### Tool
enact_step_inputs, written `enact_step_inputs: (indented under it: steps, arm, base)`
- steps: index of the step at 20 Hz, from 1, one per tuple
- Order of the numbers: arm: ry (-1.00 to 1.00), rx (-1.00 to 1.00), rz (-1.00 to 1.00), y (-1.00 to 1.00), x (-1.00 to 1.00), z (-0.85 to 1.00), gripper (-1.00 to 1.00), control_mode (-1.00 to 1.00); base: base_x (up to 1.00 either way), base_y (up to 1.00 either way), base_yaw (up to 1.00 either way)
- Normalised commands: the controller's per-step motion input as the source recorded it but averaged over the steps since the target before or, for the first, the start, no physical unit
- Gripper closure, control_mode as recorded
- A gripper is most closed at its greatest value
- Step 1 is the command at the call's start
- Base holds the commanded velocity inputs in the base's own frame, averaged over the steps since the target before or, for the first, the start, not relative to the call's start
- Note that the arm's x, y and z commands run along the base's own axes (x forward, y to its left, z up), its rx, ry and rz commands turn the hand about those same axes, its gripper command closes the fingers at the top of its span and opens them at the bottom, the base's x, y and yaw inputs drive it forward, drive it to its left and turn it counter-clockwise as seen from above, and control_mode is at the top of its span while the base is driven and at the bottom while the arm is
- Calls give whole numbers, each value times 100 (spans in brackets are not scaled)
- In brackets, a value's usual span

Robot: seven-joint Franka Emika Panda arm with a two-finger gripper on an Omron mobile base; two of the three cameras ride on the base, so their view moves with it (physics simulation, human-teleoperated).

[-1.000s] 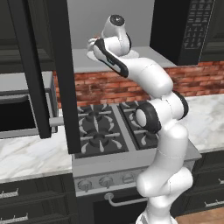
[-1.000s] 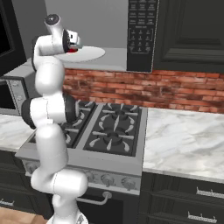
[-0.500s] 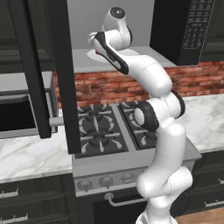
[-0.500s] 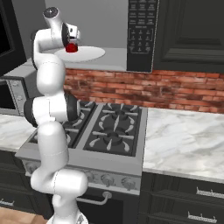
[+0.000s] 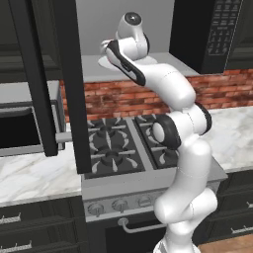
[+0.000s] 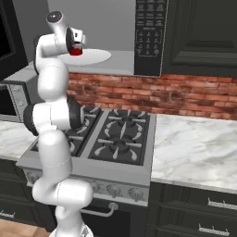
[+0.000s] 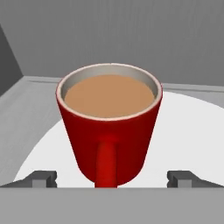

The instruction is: Pick the cup of tea, navigate to the dining table, and place it on the saucer.

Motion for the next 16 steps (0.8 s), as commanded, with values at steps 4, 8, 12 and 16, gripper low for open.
enact_step_inputs:
  steps: [4,8,12,16]
  arm:
    - [0,0,0,0,-4,-23,-100,-100]
    - [0,0,0,0,0,0,-100,-100]
    - [0,0,0,0,2,0,-100,-100]
    - [0,0,0,0,28,0,-100,-100]
  base:
    - [0,0,0]
    - [0,0,0]
    - [0,0,0]
    - [0,0,0]
